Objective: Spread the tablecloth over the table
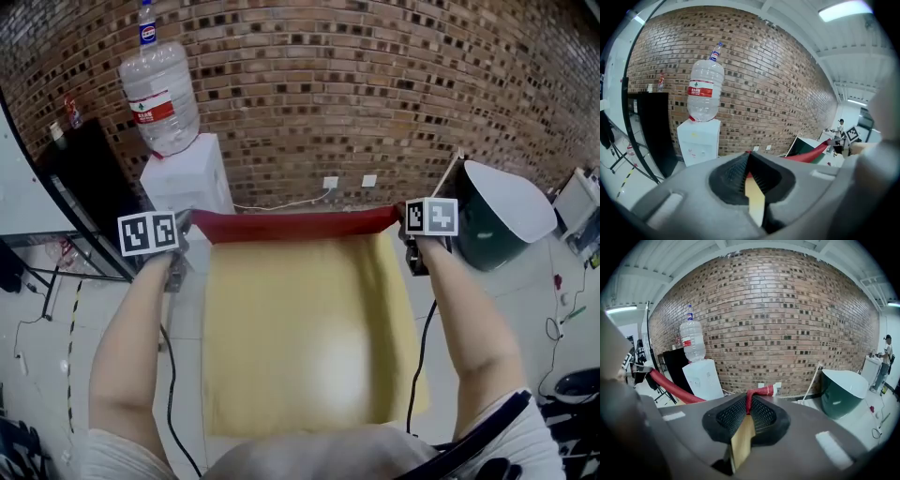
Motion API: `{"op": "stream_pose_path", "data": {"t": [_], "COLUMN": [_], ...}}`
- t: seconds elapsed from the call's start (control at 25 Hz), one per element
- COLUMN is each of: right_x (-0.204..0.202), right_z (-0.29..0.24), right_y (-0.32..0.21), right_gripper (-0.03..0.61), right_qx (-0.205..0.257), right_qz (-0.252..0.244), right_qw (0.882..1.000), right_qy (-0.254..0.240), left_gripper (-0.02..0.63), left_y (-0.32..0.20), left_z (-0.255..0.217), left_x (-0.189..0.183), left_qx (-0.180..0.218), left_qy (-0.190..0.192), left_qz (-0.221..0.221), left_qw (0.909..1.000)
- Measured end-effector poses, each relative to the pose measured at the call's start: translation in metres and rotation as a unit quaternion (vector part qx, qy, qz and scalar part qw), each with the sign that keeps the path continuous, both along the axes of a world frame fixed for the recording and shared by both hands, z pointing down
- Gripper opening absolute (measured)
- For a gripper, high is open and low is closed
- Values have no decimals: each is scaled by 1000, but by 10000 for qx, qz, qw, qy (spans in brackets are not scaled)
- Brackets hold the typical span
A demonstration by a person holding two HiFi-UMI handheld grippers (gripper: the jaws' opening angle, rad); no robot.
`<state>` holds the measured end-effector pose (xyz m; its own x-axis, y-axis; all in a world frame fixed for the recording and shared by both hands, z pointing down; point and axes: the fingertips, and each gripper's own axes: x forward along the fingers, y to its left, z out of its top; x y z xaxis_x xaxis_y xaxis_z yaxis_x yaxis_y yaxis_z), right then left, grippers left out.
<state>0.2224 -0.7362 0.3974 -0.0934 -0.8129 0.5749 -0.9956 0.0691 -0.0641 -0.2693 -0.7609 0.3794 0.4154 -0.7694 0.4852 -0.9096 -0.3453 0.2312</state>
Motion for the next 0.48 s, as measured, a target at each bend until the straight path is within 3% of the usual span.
{"op": "stream_pose_path", "data": {"t": [0.28, 0.48], "right_x": [8, 6], "right_z": [35, 60], "right_y": [116, 192], "right_gripper": [17, 15], "right_qx": [-101, -179], "right_qz": [405, 281], "right_qw": [9986, 9994], "right_qy": [-325, -135], "left_gripper": [8, 8], "left_y": [120, 198], "left_z": [28, 51], "left_x": [0, -5], "left_qx": [-250, -380], "left_qy": [170, 29], "left_qz": [-27, -5], "left_qw": [9995, 9993]}}
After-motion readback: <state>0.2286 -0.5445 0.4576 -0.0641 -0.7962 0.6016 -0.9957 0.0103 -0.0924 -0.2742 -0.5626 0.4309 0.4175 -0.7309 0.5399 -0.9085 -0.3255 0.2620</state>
